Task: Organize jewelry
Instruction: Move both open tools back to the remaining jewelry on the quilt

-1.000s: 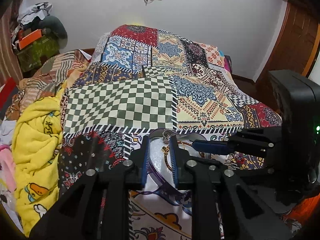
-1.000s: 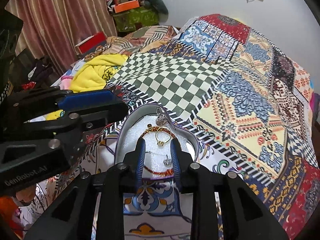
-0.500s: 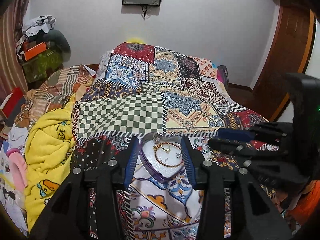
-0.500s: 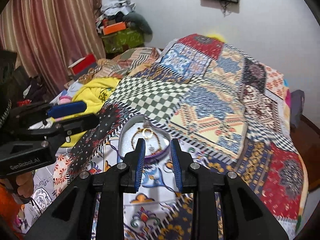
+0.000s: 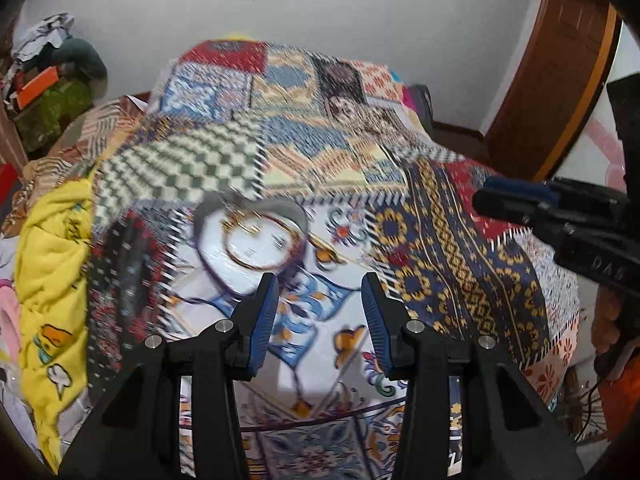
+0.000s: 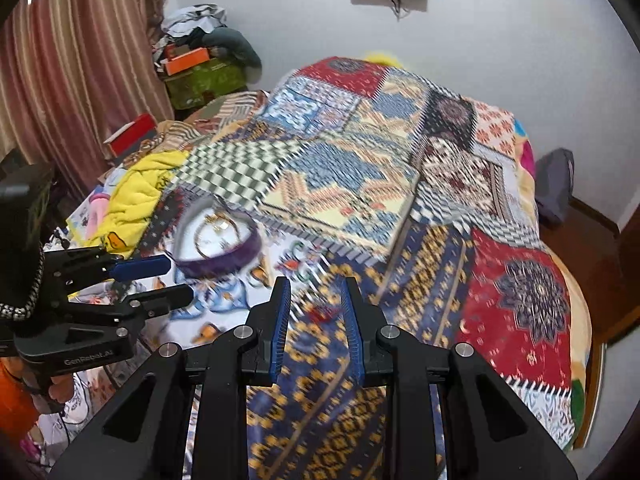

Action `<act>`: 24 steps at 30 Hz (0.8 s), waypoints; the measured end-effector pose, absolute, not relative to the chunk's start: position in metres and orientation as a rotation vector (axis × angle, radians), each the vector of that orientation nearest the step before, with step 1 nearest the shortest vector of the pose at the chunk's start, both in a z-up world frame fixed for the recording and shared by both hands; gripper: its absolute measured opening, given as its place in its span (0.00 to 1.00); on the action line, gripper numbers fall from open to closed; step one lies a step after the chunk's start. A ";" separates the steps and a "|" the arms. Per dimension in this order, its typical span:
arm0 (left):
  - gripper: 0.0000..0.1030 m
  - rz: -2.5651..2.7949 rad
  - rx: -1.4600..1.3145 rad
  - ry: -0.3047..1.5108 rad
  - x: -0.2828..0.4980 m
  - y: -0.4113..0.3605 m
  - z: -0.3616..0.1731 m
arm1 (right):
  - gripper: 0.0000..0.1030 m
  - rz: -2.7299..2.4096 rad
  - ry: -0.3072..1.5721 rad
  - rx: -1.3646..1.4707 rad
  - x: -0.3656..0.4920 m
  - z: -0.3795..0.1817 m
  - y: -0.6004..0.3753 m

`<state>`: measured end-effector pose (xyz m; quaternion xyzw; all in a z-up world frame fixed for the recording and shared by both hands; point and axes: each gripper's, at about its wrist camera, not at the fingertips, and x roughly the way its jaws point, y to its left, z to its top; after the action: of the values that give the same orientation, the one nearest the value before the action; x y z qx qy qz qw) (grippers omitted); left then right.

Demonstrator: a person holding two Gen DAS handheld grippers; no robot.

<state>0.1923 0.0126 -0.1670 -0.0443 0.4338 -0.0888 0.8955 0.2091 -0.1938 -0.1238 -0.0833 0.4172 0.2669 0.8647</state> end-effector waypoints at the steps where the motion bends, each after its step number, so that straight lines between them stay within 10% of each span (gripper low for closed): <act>1: 0.41 -0.189 -0.088 0.913 0.194 0.008 -0.173 | 0.23 0.554 0.887 -0.170 0.210 -0.129 -0.199; 24: 0.41 -0.163 -0.050 1.021 0.250 -0.014 -0.235 | 0.23 0.598 1.090 -0.177 0.238 -0.207 -0.193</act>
<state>0.2503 -0.0141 -0.2351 -0.0239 0.4881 -0.0781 0.8689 0.2377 -0.1930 -0.2073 -0.0827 0.5099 0.2796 0.8093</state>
